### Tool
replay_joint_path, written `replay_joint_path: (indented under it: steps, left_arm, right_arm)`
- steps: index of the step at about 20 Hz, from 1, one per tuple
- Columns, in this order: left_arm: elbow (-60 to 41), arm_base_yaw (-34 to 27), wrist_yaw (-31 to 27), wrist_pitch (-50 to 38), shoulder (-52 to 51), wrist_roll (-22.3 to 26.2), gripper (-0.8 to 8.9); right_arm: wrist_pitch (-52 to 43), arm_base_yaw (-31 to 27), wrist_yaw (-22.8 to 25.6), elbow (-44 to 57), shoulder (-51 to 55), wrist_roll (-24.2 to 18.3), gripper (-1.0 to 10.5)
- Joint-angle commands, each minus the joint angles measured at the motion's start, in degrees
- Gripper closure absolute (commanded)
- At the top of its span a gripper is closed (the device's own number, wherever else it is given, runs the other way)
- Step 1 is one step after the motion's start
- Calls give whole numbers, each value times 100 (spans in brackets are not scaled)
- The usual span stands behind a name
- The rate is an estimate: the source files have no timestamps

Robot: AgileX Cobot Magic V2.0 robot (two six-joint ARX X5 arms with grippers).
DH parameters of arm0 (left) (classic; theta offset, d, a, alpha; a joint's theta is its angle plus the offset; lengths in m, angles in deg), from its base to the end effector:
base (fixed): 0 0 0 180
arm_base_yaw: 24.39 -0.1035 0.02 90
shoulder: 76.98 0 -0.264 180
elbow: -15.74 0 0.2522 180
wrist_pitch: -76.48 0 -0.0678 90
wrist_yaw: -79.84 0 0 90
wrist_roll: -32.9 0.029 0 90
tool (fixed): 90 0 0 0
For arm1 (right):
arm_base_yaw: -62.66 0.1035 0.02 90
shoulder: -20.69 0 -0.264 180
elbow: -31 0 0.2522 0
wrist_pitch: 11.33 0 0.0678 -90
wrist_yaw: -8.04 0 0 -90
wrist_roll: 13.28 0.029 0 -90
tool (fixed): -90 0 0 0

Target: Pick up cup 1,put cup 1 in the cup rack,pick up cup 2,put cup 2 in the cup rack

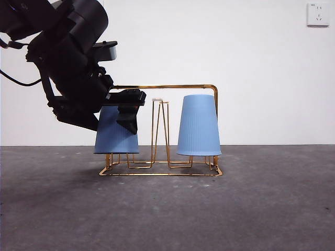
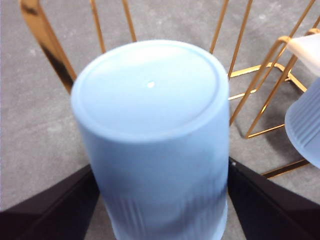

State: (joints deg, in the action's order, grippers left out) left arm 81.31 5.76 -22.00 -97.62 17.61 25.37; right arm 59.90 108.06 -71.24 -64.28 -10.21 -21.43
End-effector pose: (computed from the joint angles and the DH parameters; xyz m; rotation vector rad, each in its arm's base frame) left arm 0.2974 -0.1659 0.1892 0.0925 0.5895 -0.2709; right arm 0.0025 -0.0051 0.4550 -0.1948 0.0640 0.6116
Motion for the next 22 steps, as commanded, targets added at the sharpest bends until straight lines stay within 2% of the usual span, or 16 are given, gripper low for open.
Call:
replay_joint_path:
  steps: [1,4,6,10,16,19,22]
  left_arm:
    - [-179,-22,31,535,160,-160,333]
    - [-144,-24,195,568,151,-275,331]
    - [-107,-22,352,570,151,-295,268]
    - [-61,-22,503,883,122,-334,247]
    - [-61,-22,612,2192,-393,-337,247]
    - [-61,7,671,2885,-1102,-341,247]
    - [-61,33,1069,3718,-2057,-341,248]
  right_arm:
    - [11,0,22,46,2,57,821]
    - [103,0,22,46,2,59,821]
    - [129,0,22,46,2,63,821]
    - [131,0,22,46,2,61,821]
    - [214,0,22,46,2,61,821]
    - [382,0,24,48,-4,168,821]
    - [671,0,22,48,-48,199,821]
